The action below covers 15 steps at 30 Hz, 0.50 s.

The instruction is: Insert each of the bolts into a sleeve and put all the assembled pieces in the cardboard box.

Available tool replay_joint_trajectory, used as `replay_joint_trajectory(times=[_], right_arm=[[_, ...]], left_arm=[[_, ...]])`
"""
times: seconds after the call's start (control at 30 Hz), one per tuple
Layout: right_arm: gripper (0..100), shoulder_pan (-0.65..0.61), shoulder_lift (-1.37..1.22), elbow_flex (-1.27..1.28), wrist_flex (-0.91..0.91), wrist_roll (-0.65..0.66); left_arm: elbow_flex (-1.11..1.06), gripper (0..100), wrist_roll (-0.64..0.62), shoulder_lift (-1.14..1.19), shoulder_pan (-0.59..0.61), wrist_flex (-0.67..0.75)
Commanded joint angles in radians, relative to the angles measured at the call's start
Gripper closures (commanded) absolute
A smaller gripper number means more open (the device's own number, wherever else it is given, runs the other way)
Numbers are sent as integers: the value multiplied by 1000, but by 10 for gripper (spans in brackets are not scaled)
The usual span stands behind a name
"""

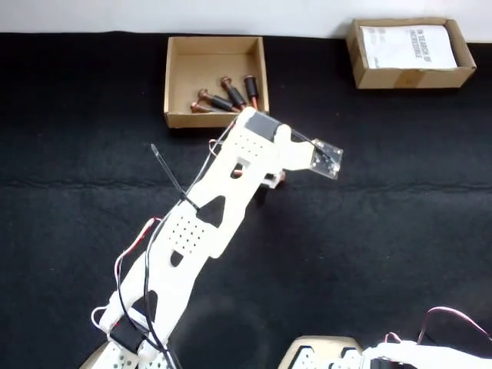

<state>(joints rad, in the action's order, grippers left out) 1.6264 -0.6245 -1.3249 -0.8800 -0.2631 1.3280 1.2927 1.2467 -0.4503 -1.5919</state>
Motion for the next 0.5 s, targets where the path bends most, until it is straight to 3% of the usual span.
replay_joint_trajectory(times=[0.0, 0.07, 0.27, 0.47], right_arm=[[991, -13, 8, -8, 19, 11], [991, -15, 8, -8, 19, 11], [991, -16, 12, -12, 19, 11], [991, -16, 15, -12, 19, 11]], left_arm=[[18, 864, -6, 21, 5, 37], [18, 993, -6, 22, 2, 37], [67, 992, -8, 21, 2, 28], [326, 992, -63, 21, 4, -152]])
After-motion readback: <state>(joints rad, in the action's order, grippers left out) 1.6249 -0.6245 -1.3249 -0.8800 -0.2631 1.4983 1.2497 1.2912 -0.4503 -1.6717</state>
